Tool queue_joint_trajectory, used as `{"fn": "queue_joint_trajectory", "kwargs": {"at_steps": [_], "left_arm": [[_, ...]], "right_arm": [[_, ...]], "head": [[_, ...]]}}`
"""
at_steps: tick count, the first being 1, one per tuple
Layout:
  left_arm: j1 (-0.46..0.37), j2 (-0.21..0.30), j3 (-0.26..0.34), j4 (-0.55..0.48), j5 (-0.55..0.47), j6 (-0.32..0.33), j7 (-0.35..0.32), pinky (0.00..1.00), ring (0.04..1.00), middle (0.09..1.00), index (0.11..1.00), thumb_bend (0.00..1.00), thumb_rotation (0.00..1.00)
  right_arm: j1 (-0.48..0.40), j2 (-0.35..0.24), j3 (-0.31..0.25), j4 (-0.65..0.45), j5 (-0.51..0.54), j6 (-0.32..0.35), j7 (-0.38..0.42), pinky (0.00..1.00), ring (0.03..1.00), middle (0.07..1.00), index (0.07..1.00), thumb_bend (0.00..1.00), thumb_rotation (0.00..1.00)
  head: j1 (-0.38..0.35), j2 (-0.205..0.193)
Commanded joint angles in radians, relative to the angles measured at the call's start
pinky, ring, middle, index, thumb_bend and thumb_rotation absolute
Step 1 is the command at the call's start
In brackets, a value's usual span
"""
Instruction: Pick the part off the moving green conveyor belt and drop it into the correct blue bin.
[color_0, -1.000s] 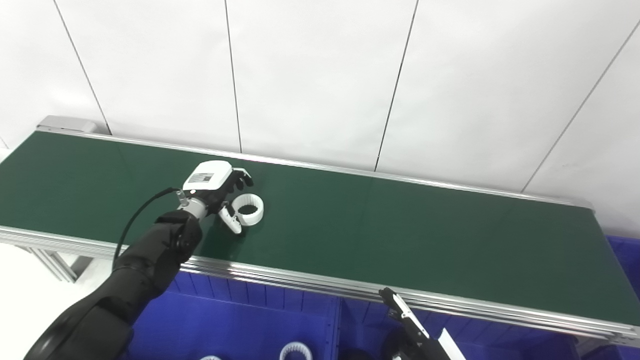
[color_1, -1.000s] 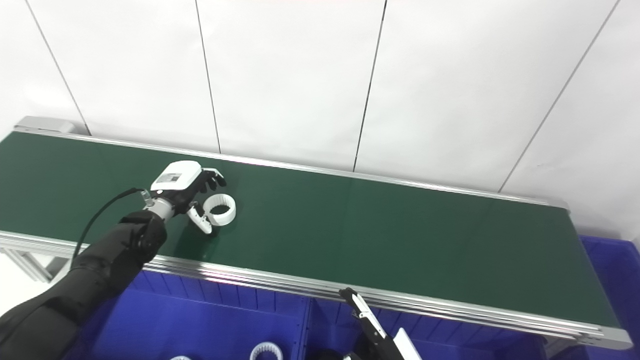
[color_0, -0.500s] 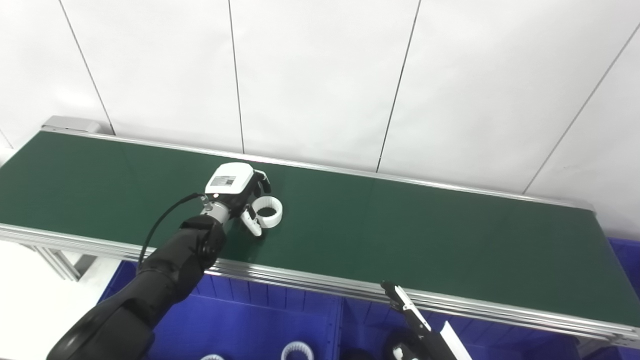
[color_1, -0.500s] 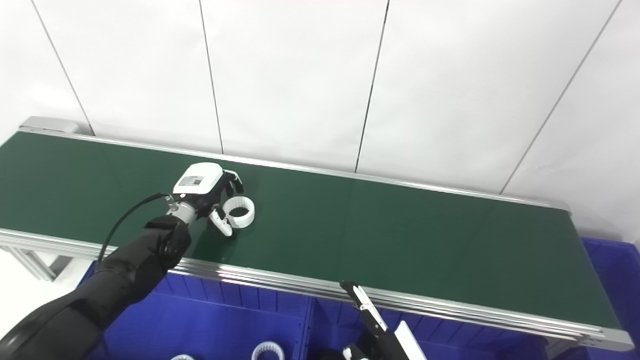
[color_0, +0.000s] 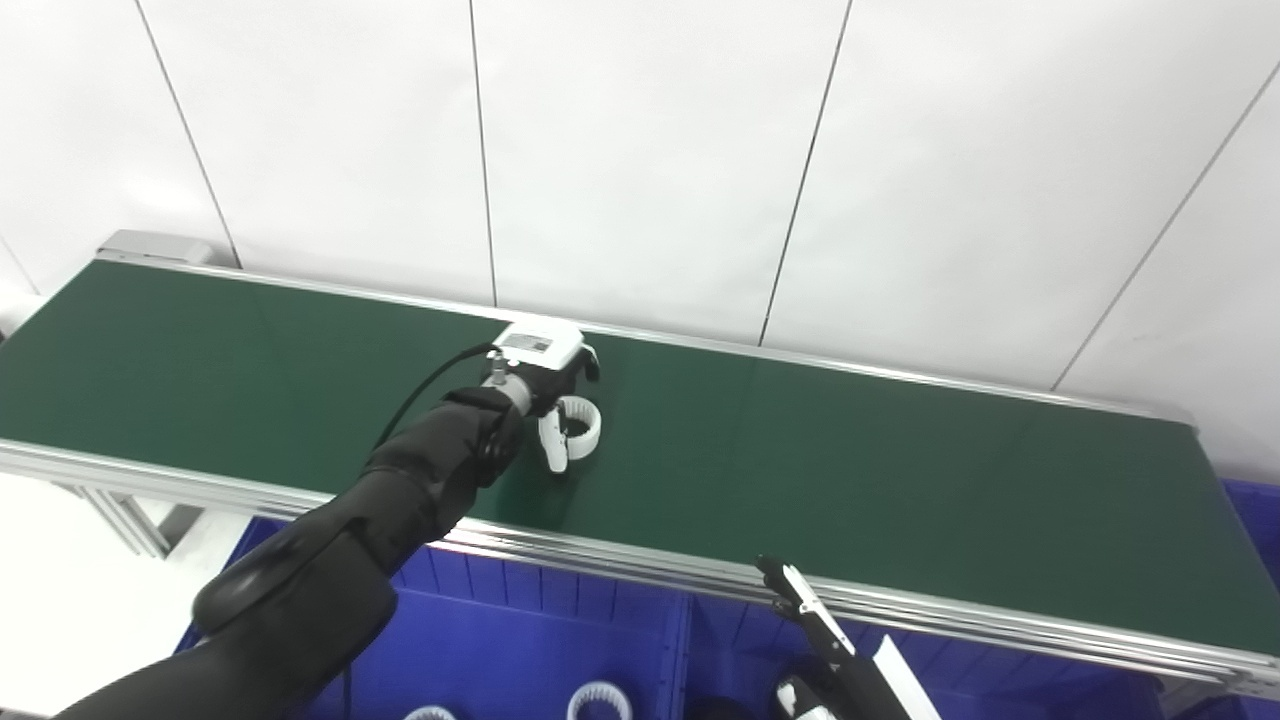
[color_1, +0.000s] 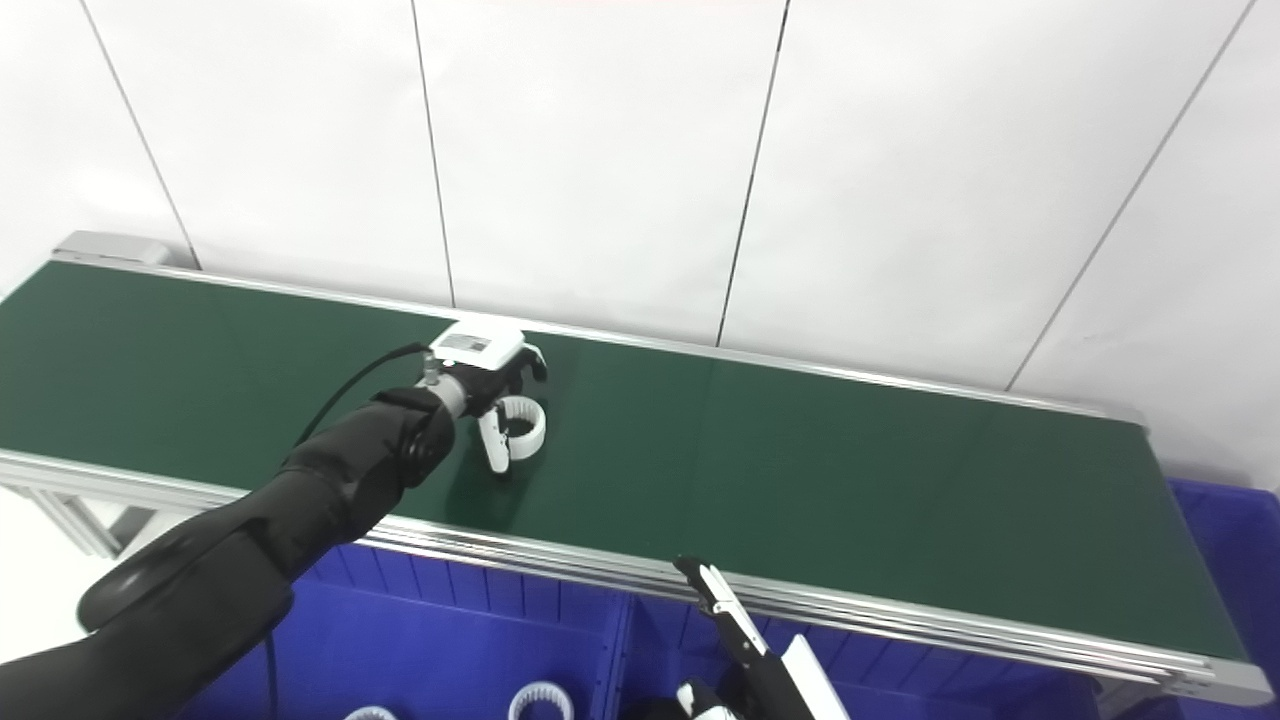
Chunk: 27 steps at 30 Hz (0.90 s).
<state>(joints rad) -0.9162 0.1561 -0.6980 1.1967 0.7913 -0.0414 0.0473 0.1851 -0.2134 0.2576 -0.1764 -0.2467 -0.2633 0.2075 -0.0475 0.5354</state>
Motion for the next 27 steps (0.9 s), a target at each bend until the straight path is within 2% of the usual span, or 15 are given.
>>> {"fn": "queue_joint_trajectory", "kwargs": {"at_steps": [1, 3, 4, 12, 14, 17, 21, 27], "left_arm": [[0.091, -0.072, -0.047, 0.030, 0.019, -0.027, -0.094, 0.41, 0.498, 0.565, 0.518, 0.59, 0.07], [0.086, -0.070, -0.057, 0.027, 0.022, -0.025, -0.093, 0.38, 0.477, 0.550, 0.494, 0.54, 0.06], [0.085, -0.068, -0.060, 0.025, 0.024, -0.025, -0.091, 0.36, 0.451, 0.522, 0.482, 0.53, 0.02], [0.078, -0.029, -0.051, -0.035, 0.007, -0.043, -0.107, 0.36, 0.462, 0.516, 0.467, 0.52, 0.00], [0.081, -0.012, -0.035, -0.073, -0.008, -0.036, -0.109, 0.29, 0.392, 0.491, 0.480, 0.52, 0.00], [0.097, 0.022, 0.004, -0.166, -0.034, -0.015, -0.095, 0.20, 0.288, 0.436, 0.491, 0.52, 0.00], [0.132, 0.071, 0.071, -0.338, -0.067, 0.021, -0.103, 0.19, 0.286, 0.431, 0.492, 0.52, 0.00], [0.176, 0.130, 0.155, -0.583, -0.096, 0.068, -0.176, 0.20, 0.291, 0.417, 0.496, 0.52, 0.00]], "right_arm": [[-0.009, 0.009, -0.002, -0.042, 0.001, 0.001, -0.004, 0.91, 0.964, 0.990, 0.972, 0.42, 1.00], [-0.008, 0.013, -0.002, -0.042, -0.002, 0.002, -0.006, 0.91, 0.963, 0.989, 0.971, 0.41, 1.00], [-0.008, 0.014, -0.002, -0.042, -0.004, 0.002, -0.006, 0.91, 0.963, 0.988, 0.970, 0.41, 1.00], [-0.011, 0.023, -0.006, -0.041, -0.003, 0.003, -0.007, 0.91, 0.961, 0.987, 0.969, 0.41, 1.00], [-0.013, 0.023, -0.007, -0.042, -0.003, 0.000, -0.007, 0.90, 0.960, 0.986, 0.968, 0.41, 1.00], [-0.015, 0.023, -0.009, -0.043, 0.001, 0.000, -0.005, 0.90, 0.959, 0.985, 0.967, 0.41, 1.00], [-0.017, 0.021, -0.009, -0.047, 0.002, 0.006, 0.000, 0.90, 0.960, 0.987, 0.968, 0.41, 1.00], [-0.022, 0.019, -0.007, -0.051, 0.006, 0.016, 0.006, 0.91, 0.963, 0.989, 0.970, 0.41, 1.00]], "head": [[-0.003, 0.002], [-0.006, 0.004], [-0.006, 0.004], [-0.012, 0.008], [-0.013, 0.008], [-0.013, 0.012], [-0.011, 0.012], [-0.006, 0.017]]}}
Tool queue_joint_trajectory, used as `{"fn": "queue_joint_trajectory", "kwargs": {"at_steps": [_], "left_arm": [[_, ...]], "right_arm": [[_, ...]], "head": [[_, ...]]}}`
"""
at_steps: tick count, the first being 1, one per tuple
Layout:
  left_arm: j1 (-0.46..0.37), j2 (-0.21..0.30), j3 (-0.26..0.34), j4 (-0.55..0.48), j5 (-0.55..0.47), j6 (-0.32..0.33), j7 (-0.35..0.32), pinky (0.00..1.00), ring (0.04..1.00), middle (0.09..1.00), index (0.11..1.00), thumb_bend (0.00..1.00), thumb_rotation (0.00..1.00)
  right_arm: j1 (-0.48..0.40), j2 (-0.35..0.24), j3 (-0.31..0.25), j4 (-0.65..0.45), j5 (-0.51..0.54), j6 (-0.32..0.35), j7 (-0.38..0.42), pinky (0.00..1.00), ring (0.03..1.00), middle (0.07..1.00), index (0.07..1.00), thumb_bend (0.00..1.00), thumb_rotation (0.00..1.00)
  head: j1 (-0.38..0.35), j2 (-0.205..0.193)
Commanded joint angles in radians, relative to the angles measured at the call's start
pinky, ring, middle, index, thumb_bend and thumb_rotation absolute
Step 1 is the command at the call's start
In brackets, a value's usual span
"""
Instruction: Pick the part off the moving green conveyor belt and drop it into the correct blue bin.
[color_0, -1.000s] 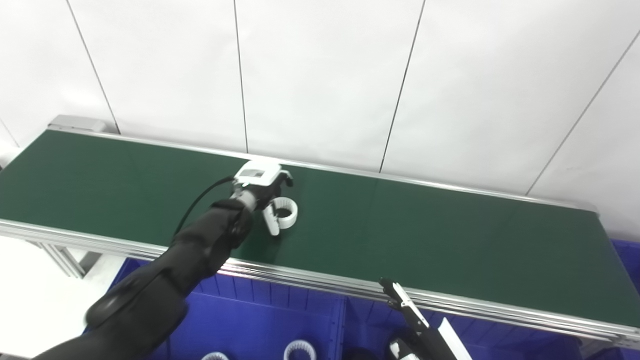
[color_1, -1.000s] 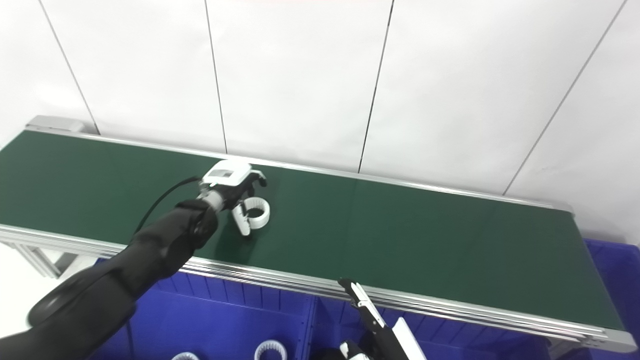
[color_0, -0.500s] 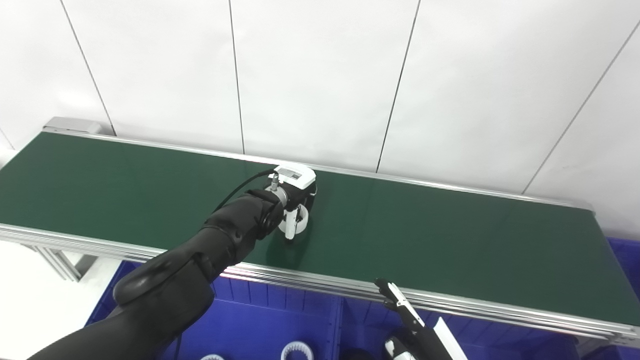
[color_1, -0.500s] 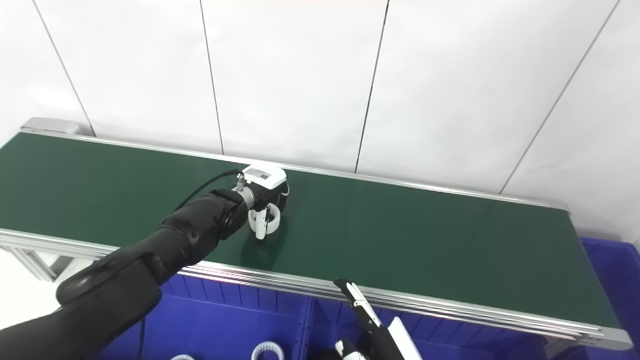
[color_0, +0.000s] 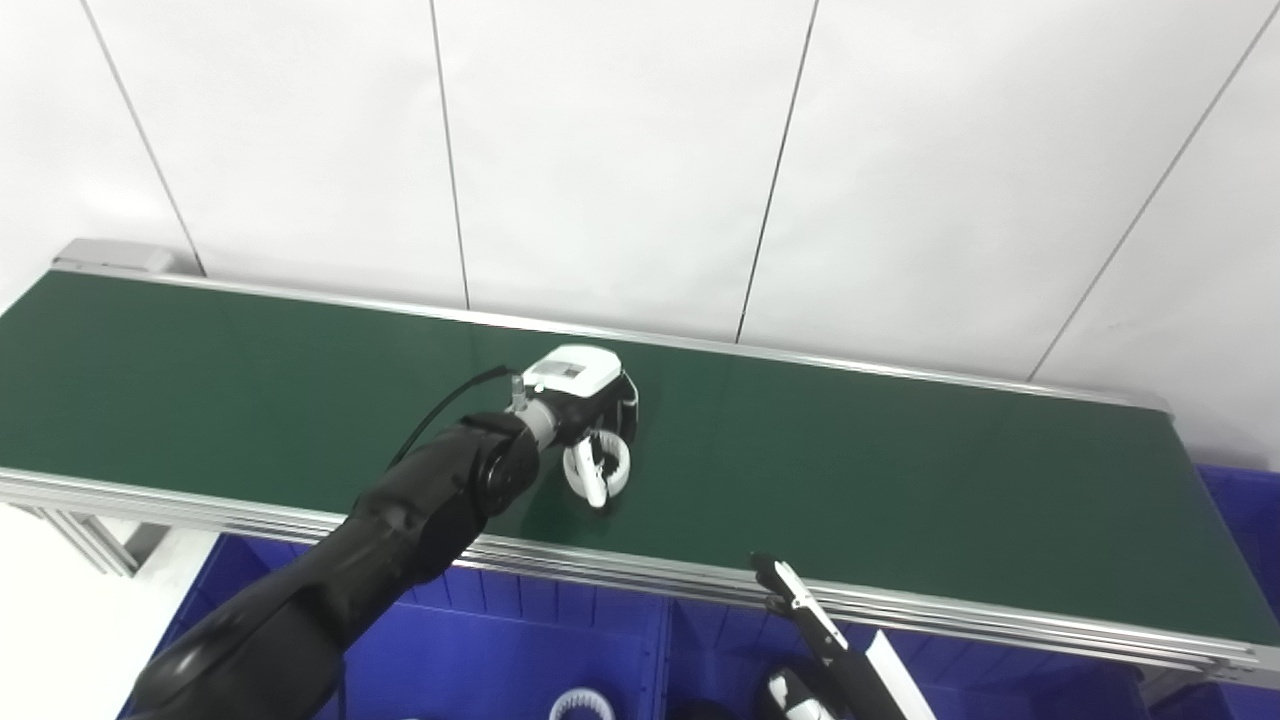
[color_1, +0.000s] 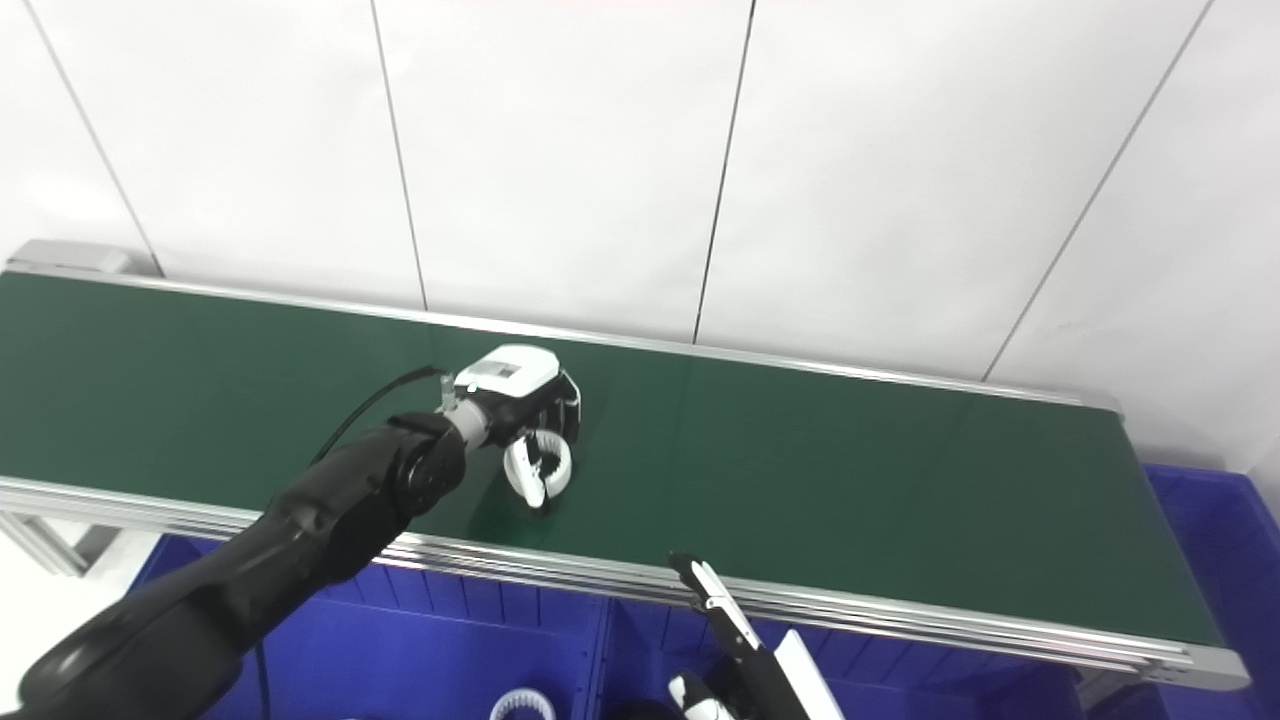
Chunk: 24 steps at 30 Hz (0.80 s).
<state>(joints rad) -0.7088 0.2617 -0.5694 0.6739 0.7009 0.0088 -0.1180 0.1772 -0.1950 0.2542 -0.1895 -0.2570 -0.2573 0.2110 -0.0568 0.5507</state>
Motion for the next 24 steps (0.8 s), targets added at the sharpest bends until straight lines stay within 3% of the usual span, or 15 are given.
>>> {"fn": "queue_joint_trajectory", "kwargs": {"at_steps": [1, 4, 8, 18, 20, 21, 22, 24], "left_arm": [[-0.025, 0.032, 0.040, -0.103, -0.010, 0.031, -0.027, 0.20, 0.290, 0.413, 0.497, 0.52, 0.00], [-0.004, 0.053, 0.075, -0.226, -0.016, 0.066, -0.083, 0.17, 0.258, 0.398, 0.500, 0.52, 0.00], [0.031, 0.086, 0.129, -0.386, -0.041, 0.093, -0.146, 0.13, 0.199, 0.468, 0.483, 0.52, 0.00], [0.162, 0.141, 0.273, -0.664, -0.150, 0.123, -0.226, 0.13, 0.190, 0.472, 0.480, 0.52, 0.00], [0.202, 0.148, 0.293, -0.720, -0.164, 0.135, -0.240, 0.12, 0.186, 0.471, 0.481, 0.52, 0.00], [0.225, 0.152, 0.302, -0.746, -0.178, 0.128, -0.245, 0.13, 0.193, 0.472, 0.481, 0.52, 0.00], [0.240, 0.154, 0.309, -0.762, -0.188, 0.123, -0.249, 0.13, 0.196, 0.472, 0.481, 0.52, 0.00], [0.267, 0.164, 0.312, -0.799, -0.205, 0.125, -0.270, 0.14, 0.212, 0.472, 0.482, 0.52, 0.00]], "right_arm": [[-0.015, 0.001, -0.004, -0.036, 0.019, 0.011, 0.004, 0.91, 0.963, 0.989, 0.970, 0.41, 1.00], [-0.020, 0.001, -0.005, -0.030, 0.022, 0.011, 0.005, 0.92, 0.967, 0.991, 0.971, 0.41, 1.00], [-0.028, 0.001, -0.006, -0.025, 0.018, 0.011, 0.004, 0.91, 0.966, 0.990, 0.969, 0.41, 1.00], [-0.069, 0.014, -0.006, -0.001, 0.011, 0.032, 0.001, 0.92, 0.967, 0.988, 0.967, 0.42, 1.00], [-0.083, 0.018, -0.006, 0.003, 0.013, 0.044, 0.003, 0.92, 0.966, 0.989, 0.967, 0.42, 1.00], [-0.094, 0.019, -0.005, -0.001, 0.008, 0.058, 0.005, 0.92, 0.966, 0.991, 0.970, 0.43, 1.00], [-0.102, 0.019, -0.005, -0.005, 0.004, 0.069, 0.007, 0.92, 0.966, 0.991, 0.970, 0.43, 1.00], [-0.122, 0.024, -0.007, -0.027, -0.005, 0.116, 0.012, 0.91, 0.963, 0.991, 0.970, 0.43, 1.00]], "head": [[0.004, 0.002], [0.006, 0.004], [0.007, 0.010], [-0.018, 0.046], [-0.030, 0.067], [-0.046, 0.113], [-0.051, 0.122], [-0.087, 0.189]]}}
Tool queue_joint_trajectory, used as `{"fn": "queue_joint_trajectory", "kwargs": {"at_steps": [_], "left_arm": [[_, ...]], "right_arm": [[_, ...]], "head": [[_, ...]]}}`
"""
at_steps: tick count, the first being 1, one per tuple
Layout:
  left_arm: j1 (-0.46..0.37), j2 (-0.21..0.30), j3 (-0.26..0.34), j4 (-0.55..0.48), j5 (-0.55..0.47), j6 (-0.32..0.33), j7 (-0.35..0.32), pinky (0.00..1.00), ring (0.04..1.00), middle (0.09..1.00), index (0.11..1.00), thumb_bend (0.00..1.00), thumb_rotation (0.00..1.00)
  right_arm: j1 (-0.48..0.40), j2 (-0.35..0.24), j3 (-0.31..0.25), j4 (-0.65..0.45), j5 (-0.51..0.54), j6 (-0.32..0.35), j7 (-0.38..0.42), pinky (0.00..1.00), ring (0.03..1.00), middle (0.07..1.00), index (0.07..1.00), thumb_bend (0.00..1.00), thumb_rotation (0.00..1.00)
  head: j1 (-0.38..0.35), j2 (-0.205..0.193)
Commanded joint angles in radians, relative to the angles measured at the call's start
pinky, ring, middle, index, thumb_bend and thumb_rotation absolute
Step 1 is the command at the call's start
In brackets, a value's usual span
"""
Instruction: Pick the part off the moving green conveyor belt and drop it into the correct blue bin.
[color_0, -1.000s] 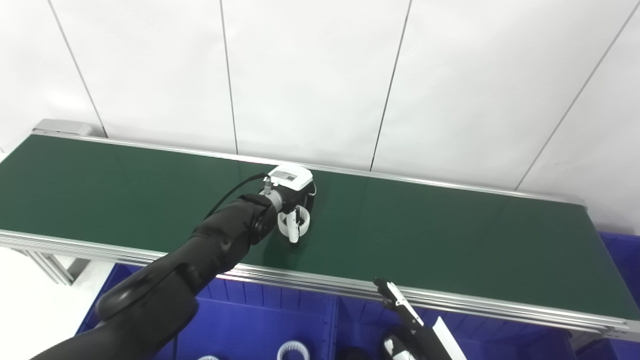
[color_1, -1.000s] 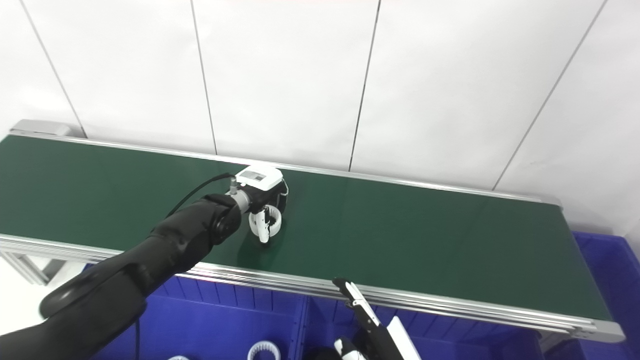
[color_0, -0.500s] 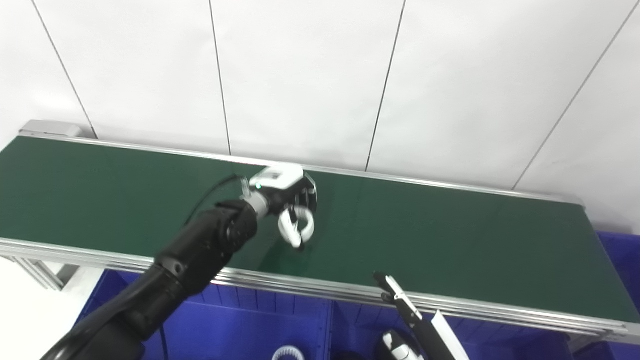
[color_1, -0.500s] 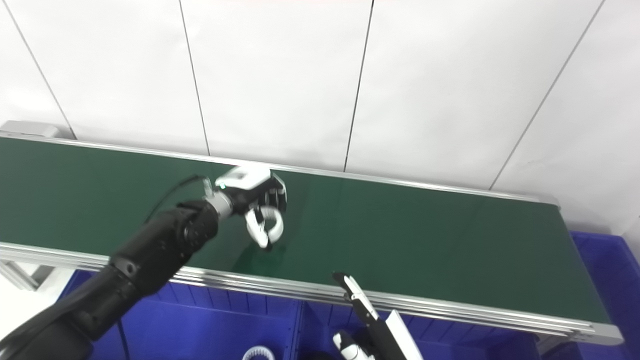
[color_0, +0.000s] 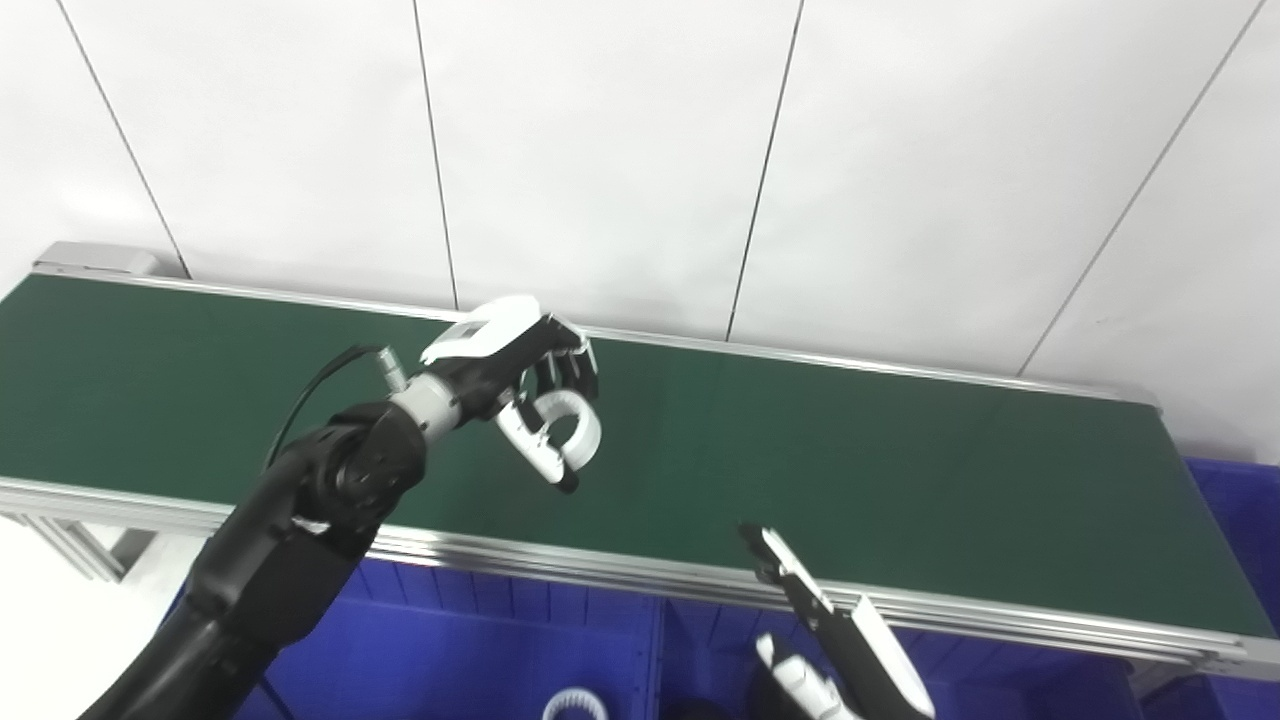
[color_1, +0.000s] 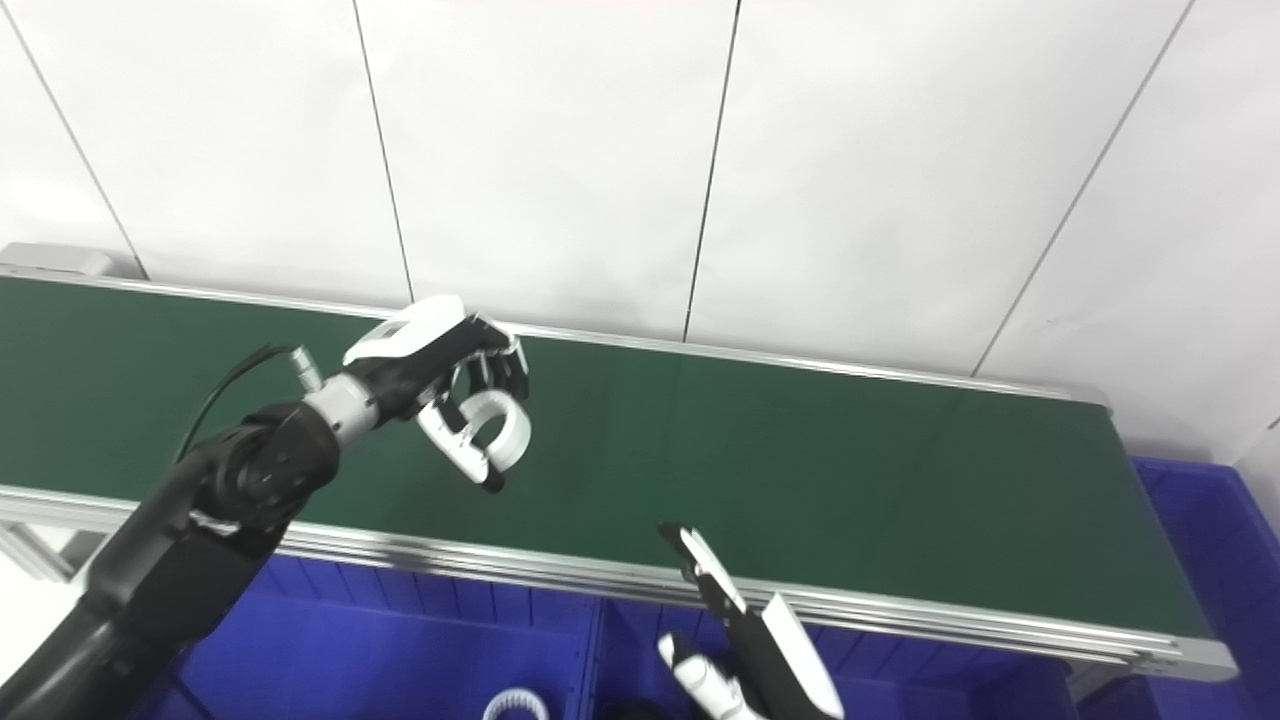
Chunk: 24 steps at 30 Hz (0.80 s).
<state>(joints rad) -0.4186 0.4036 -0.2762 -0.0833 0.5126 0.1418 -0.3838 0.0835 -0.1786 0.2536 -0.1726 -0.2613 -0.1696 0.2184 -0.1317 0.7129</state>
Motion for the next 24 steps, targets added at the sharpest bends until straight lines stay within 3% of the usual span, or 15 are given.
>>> {"fn": "queue_joint_trajectory", "kwargs": {"at_steps": [1, 4, 7, 17, 24], "left_arm": [[-0.012, 0.028, 0.022, -0.067, -0.031, 0.002, -0.022, 0.15, 0.216, 0.472, 0.482, 0.52, 0.00], [0.019, 0.037, 0.039, -0.112, -0.062, 0.009, -0.046, 0.15, 0.217, 0.472, 0.483, 0.52, 0.00], [0.068, 0.029, 0.057, -0.123, -0.105, -0.022, -0.038, 0.14, 0.202, 0.472, 0.483, 0.52, 0.00], [0.213, -0.021, 0.091, -0.088, -0.188, -0.123, 0.026, 0.11, 0.165, 0.472, 0.482, 0.52, 0.00], [0.258, -0.030, 0.084, -0.059, -0.156, -0.132, 0.042, 0.13, 0.188, 0.472, 0.483, 0.52, 0.00]], "right_arm": [[-0.045, 0.010, -0.008, -0.054, -0.002, 0.055, 0.008, 0.91, 0.962, 0.990, 0.970, 0.44, 1.00], [-0.078, 0.014, -0.010, -0.067, 0.006, 0.104, 0.016, 0.91, 0.962, 0.986, 0.972, 0.41, 1.00], [-0.091, 0.012, -0.007, -0.059, 0.008, 0.112, 0.017, 0.92, 0.968, 0.989, 0.979, 0.41, 1.00], [-0.096, 0.022, -0.009, -0.055, 0.006, 0.117, 0.005, 0.92, 0.965, 0.985, 0.968, 0.43, 1.00], [-0.097, 0.022, -0.012, -0.071, 0.004, 0.132, 0.010, 0.92, 0.969, 0.988, 0.972, 0.43, 1.00]], "head": [[-0.049, 0.098], [-0.086, 0.121], [-0.090, 0.141], [-0.099, 0.141], [-0.094, 0.142]]}}
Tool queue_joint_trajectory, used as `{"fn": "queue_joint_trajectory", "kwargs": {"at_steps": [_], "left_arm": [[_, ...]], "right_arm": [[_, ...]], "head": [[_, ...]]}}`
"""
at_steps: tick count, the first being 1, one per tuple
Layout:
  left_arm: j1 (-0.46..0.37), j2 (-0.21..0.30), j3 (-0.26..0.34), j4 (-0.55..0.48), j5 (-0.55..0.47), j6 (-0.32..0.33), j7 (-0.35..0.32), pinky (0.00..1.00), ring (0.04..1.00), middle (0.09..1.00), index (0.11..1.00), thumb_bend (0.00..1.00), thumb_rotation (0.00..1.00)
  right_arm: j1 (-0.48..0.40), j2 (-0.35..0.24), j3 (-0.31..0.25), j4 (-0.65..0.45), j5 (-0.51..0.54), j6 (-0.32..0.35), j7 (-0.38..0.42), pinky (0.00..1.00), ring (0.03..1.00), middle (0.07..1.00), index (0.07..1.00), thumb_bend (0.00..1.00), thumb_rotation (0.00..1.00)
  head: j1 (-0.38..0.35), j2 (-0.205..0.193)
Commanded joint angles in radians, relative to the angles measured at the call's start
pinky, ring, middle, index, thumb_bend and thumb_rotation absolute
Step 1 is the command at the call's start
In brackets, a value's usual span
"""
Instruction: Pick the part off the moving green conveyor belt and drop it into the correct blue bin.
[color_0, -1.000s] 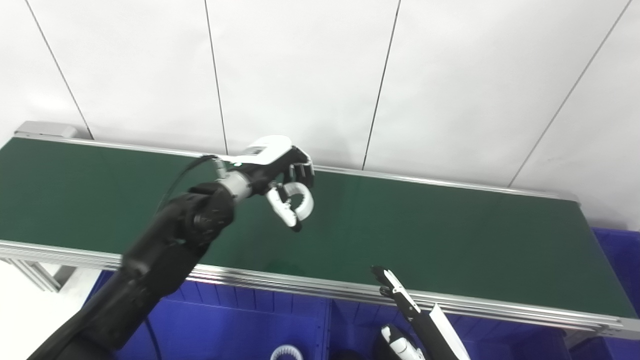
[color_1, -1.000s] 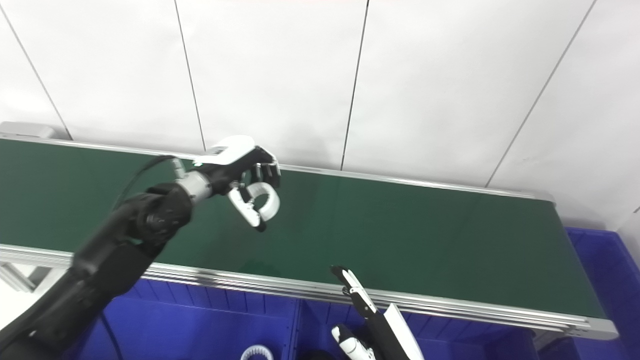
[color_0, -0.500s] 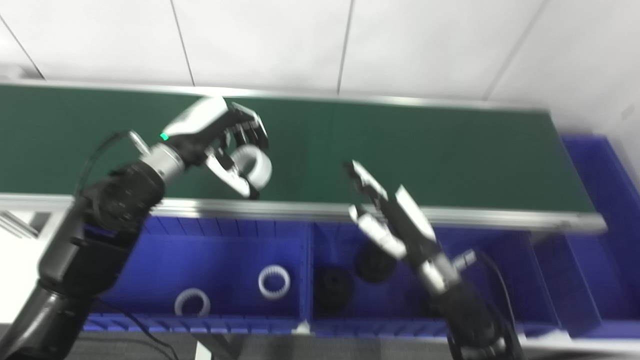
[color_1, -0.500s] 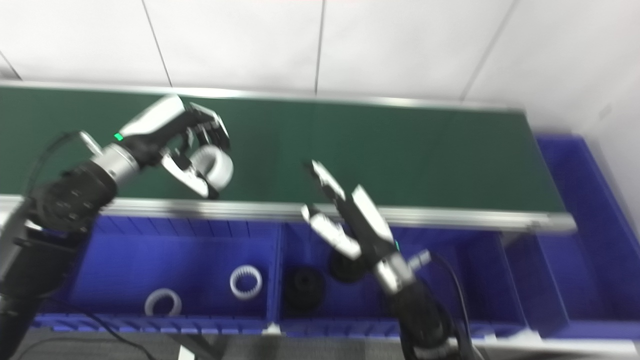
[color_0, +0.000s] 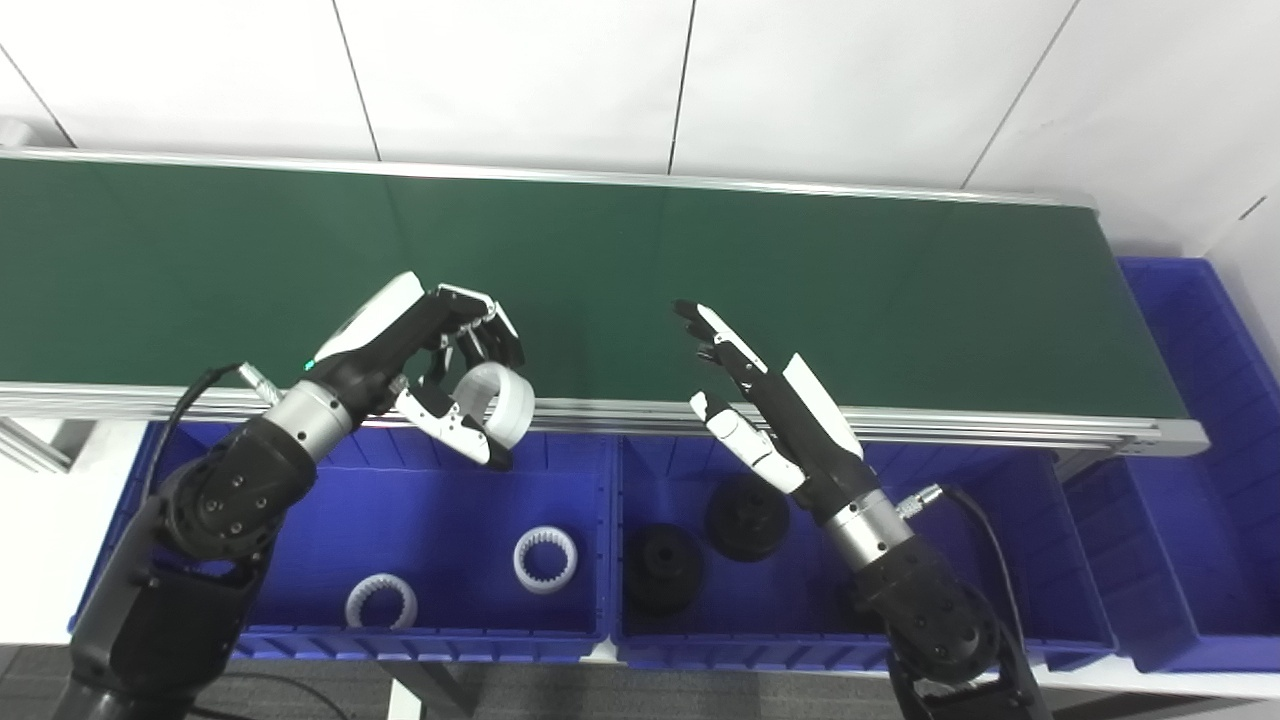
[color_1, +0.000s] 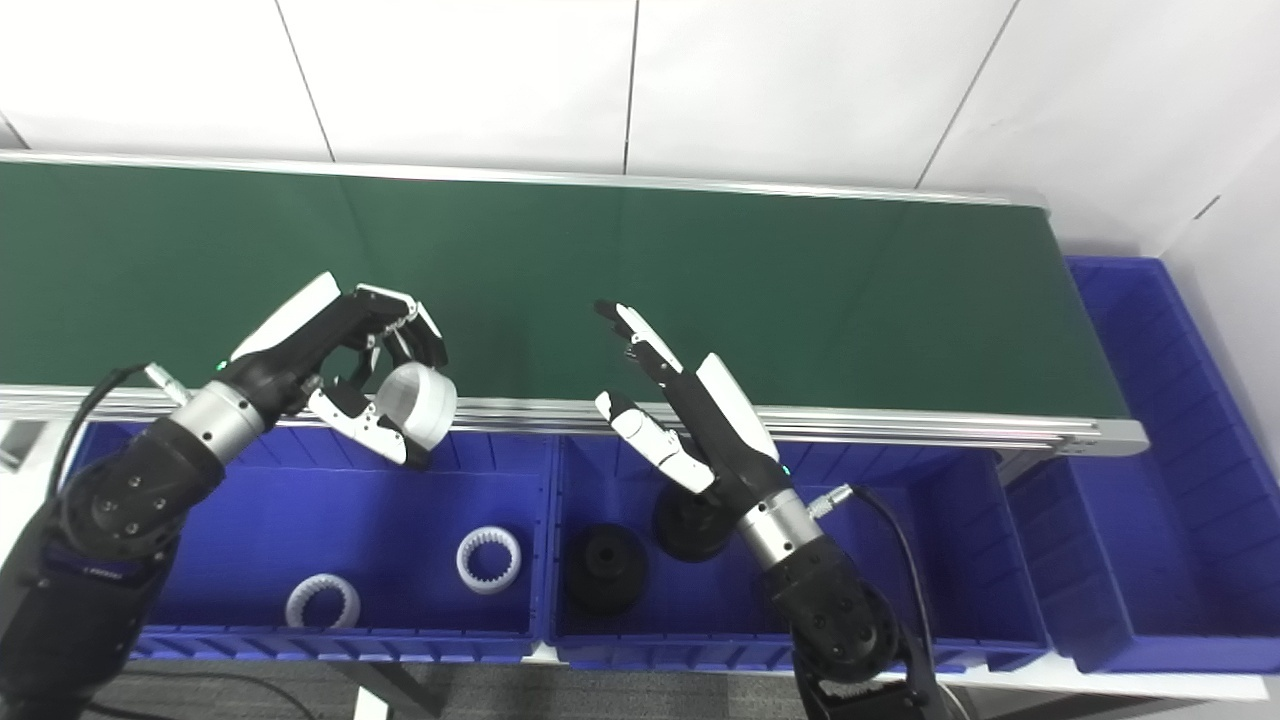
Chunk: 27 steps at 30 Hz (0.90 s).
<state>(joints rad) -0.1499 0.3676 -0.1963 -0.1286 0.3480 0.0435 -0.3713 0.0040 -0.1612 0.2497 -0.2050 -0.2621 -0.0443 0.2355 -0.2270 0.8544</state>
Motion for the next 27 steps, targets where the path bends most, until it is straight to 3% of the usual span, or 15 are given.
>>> {"fn": "queue_joint_trajectory", "kwargs": {"at_steps": [1, 10, 17, 23, 27], "left_arm": [[-0.008, 0.007, 0.002, -0.011, 0.014, -0.035, 0.030, 0.14, 0.197, 0.472, 0.483, 0.52, 0.00], [0.045, -0.002, -0.030, 0.030, 0.032, -0.026, 0.026, 0.14, 0.202, 0.472, 0.483, 0.52, 0.00], [0.069, -0.014, -0.084, 0.151, 0.110, -0.132, 0.104, 0.13, 0.189, 0.472, 0.484, 0.52, 0.00], [0.049, -0.019, -0.103, 0.334, 0.108, -0.274, 0.152, 0.15, 0.213, 0.472, 0.484, 0.52, 0.00], [0.039, -0.016, -0.113, 0.385, 0.130, -0.285, 0.155, 0.18, 0.252, 0.473, 0.488, 0.52, 0.00]], "right_arm": [[-0.017, 0.005, -0.008, -0.040, 0.004, 0.008, -0.007, 0.92, 0.969, 0.988, 0.972, 0.42, 1.00], [-0.015, 0.009, -0.007, -0.027, 0.001, -0.004, -0.009, 0.92, 0.963, 0.982, 0.969, 0.43, 1.00], [-0.013, 0.006, -0.008, -0.042, 0.004, 0.004, -0.004, 0.92, 0.968, 0.988, 0.970, 0.42, 1.00], [-0.011, 0.004, -0.006, -0.051, -0.002, 0.007, 0.000, 0.91, 0.965, 0.988, 0.969, 0.42, 1.00], [-0.011, 0.003, -0.007, -0.052, 0.000, 0.008, 0.000, 0.91, 0.963, 0.985, 0.967, 0.43, 1.00]], "head": [[-0.002, -0.004], [-0.004, -0.011], [-0.011, -0.017], [-0.019, -0.018], [-0.019, -0.017]]}}
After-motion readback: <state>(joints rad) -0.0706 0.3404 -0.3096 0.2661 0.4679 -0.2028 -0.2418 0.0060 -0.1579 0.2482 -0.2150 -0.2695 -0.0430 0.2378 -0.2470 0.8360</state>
